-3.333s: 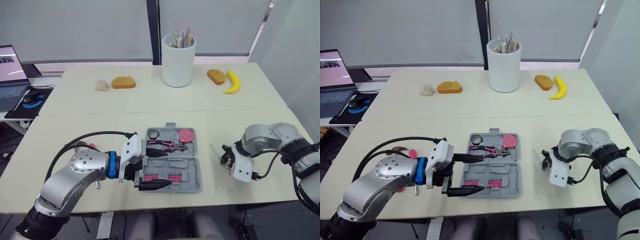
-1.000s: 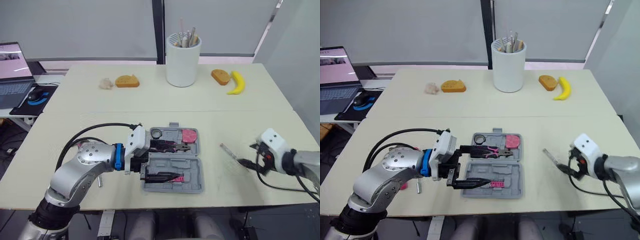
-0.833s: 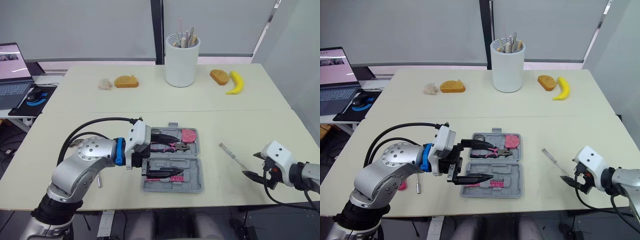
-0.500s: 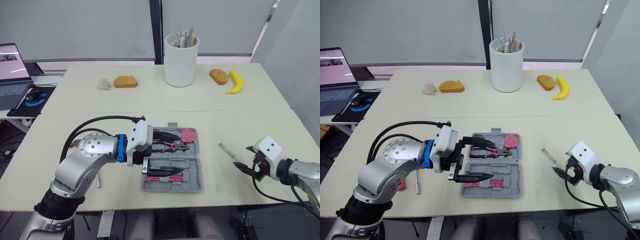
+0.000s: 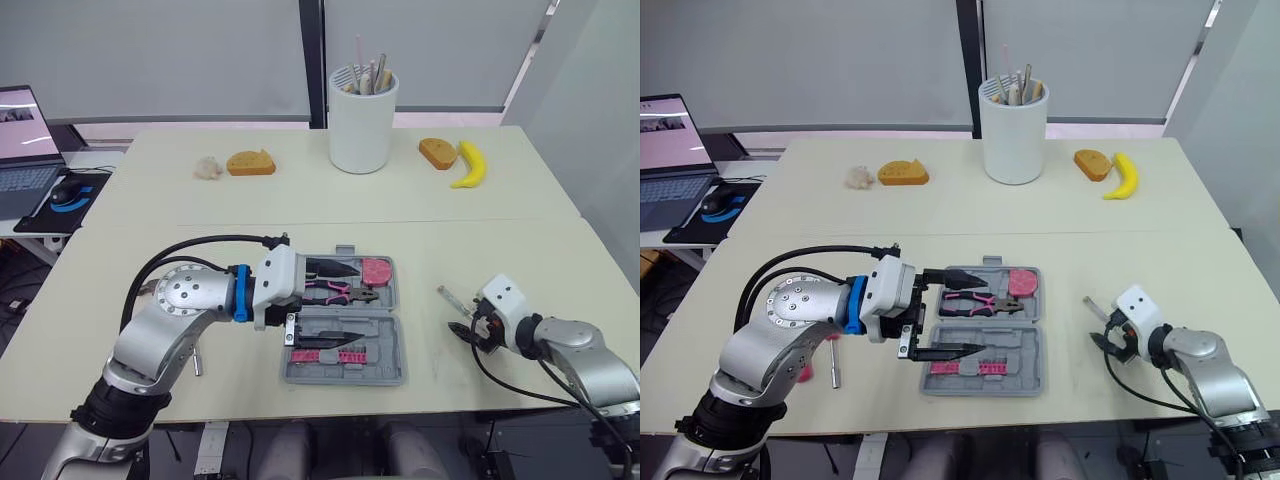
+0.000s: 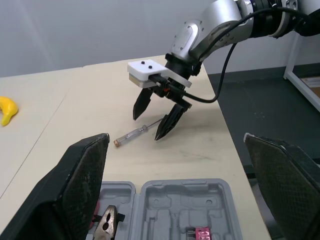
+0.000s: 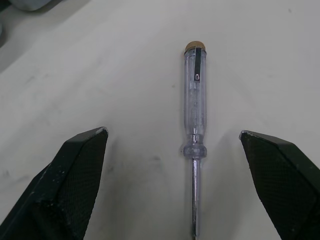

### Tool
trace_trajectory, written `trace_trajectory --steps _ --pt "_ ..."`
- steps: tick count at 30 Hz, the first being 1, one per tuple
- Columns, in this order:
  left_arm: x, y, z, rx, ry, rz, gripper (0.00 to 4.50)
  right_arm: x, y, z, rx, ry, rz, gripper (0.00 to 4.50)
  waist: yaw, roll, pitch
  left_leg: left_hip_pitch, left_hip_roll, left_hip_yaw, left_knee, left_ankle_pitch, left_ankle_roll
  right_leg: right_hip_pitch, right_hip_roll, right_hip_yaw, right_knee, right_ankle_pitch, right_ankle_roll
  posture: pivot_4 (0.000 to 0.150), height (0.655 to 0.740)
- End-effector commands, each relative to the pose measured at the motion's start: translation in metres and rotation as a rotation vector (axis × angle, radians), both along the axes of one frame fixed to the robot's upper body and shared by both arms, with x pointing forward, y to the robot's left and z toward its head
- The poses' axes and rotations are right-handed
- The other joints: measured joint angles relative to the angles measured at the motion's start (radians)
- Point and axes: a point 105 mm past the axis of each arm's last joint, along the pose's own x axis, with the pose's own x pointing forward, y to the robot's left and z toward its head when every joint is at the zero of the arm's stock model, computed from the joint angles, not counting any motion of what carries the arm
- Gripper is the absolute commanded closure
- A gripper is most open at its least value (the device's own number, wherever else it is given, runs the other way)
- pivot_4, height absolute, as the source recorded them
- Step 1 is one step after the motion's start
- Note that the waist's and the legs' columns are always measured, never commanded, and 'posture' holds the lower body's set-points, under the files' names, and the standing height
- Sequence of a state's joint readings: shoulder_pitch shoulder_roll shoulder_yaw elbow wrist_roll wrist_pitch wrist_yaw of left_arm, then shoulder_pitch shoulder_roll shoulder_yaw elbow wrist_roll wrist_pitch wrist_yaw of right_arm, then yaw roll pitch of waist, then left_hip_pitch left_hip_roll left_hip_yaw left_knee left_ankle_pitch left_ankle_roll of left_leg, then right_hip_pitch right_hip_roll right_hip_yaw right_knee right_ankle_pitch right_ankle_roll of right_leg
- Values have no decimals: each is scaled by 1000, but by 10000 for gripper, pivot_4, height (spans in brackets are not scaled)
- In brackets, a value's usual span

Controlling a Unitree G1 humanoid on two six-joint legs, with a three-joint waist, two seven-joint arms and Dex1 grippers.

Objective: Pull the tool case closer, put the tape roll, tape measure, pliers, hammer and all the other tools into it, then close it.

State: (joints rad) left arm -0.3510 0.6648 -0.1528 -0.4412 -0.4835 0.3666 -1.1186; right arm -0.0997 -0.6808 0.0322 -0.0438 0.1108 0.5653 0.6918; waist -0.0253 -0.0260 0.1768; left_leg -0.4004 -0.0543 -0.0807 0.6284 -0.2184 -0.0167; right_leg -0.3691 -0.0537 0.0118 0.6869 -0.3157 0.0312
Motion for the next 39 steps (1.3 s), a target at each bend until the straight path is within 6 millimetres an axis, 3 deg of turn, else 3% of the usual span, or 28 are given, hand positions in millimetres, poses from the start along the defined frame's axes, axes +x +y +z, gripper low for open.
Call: trace_trajectory --steps 1,8,20,24,26,30,39 --pt "-5 -4 6 -4 -30 -18 0 8 -2 6 -5 -39 -8 1956 0 0 0 0 0 0 0 0 0 0 0 0 0 0 0 1500 7400" --pt "-3 -5 6 -1 -33 -18 0 12 -5 2 4 -34 -33 21147 -1 0 0 0 0 0 0 0 0 0 0 0 0 0 0 1500 7400" --pt "-2 -4 2 4 -32 -17 0 12 -5 1 3 -43 -54 41737 -1 0 0 0 0 0 0 0 0 0 0 0 0 0 0 1500 7400" --pt "-1 0 4 -28 -29 7 0 9 10 9 -30 -69 53 41840 -1 0 0 0 0 0 0 0 0 0 0 0 0 0 0 1500 7400" --pt "2 11 6 -65 -54 52 0 8 27 25 -68 -113 160 41840 -6 1 0 0 0 0 0 0 0 0 0 0 1 0 0 1500 7400" --pt "7 41 -7 32 -48 126 0 10 61 52 -103 -179 315 41840 -11 1 0 0 3 1 0 0 0 -2 2 2 2 0 0 1500 7400" --pt "-10 92 -15 143 17 146 0 -8 140 63 -158 -216 607 41840 -1 1 0 -1 3 0 -1 0 0 -2 1 0 -3 0 0 1500 7400"
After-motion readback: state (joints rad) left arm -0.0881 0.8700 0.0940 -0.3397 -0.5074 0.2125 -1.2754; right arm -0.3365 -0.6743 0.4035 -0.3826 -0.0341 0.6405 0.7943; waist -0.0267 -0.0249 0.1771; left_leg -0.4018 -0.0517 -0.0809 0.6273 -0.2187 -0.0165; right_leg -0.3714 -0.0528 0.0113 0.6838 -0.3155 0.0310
